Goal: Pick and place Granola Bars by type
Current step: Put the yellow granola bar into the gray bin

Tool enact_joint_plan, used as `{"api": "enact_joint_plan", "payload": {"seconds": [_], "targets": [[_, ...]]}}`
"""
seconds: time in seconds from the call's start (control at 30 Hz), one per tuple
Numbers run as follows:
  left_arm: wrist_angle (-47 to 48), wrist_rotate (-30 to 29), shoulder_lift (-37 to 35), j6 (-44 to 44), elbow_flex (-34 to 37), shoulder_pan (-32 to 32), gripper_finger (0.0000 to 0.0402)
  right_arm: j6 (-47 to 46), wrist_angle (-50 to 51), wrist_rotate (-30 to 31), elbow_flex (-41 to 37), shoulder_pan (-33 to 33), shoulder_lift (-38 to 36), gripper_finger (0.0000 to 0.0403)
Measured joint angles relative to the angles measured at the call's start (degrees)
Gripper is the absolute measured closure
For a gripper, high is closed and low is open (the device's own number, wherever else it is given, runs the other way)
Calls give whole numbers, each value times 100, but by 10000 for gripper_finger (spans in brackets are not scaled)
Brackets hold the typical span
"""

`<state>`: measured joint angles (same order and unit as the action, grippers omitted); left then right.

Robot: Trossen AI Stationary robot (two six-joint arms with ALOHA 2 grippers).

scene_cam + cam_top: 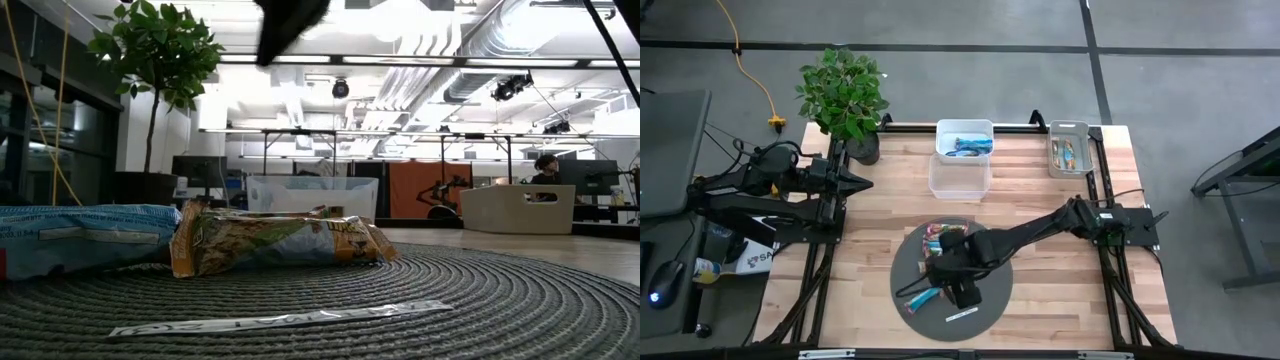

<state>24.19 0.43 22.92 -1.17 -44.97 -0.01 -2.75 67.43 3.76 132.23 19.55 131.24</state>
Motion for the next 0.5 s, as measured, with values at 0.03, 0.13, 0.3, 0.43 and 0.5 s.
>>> {"api": "enact_joint_plan", "payload": {"seconds": [0.03,0.13,0.3,0.43,0.5], "targets": [[0,1,-1,0,2,0,401,63,-62,27,4,-23,-70,183],[-1,1,-1,-1,1,0,401,233,-227,43,4,-110,-153,183],[-2,0,0,0,2,0,401,297,-280,-88,4,-188,-162,183],[0,1,-2,0,2,0,401,278,-396,-73,4,-192,-162,183],[-1,1,-1,-1,0,0,401,238,-457,-78,4,-192,-162,183]]}}
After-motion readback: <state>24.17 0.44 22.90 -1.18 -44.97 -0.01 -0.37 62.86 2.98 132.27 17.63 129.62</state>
